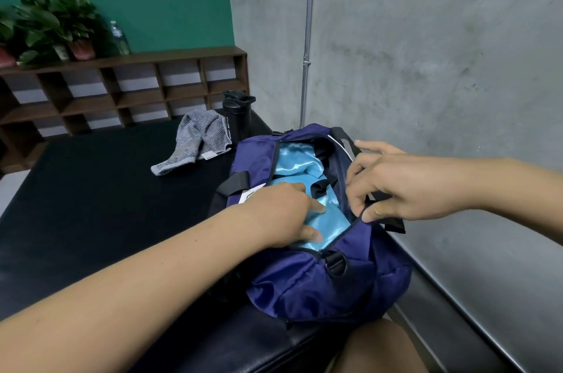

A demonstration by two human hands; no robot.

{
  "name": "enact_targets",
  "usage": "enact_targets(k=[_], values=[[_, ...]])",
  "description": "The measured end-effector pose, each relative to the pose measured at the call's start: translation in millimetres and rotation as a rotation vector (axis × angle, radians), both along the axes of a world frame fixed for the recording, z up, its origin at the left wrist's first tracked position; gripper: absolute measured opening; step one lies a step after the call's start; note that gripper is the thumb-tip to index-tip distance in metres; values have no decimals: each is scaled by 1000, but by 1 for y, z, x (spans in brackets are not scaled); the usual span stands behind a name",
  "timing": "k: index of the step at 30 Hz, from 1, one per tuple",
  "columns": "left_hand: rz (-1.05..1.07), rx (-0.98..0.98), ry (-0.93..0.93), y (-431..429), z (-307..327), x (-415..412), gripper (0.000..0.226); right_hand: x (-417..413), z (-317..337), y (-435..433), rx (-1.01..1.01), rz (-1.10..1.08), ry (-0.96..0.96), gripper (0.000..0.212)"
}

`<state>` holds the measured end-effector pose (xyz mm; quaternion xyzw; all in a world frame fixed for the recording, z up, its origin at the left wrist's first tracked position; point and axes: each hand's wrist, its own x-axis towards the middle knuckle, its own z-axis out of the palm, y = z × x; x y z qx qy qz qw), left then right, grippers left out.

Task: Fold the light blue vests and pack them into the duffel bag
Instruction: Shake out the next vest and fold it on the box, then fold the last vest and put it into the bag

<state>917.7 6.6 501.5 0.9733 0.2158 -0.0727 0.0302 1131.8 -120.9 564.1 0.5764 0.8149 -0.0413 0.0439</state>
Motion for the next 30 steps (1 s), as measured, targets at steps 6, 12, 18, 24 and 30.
enact_targets(k=[6,12,18,24,30], values=[[-129,-44,8,-14,-7,8,52,1,6,-5,-24,-19,27,12],[-129,-83,-119,4,0,-3,37,-13,-21,9,227,-15,-37,6],[-23,-63,-415,21,15,-64,28,-40,-22,34,308,-29,154,12],[145,-61,-569,33,20,-155,28,-118,-25,71,338,7,386,9],[383,-56,-557,40,7,-264,37,-216,-52,105,264,53,516,9]])
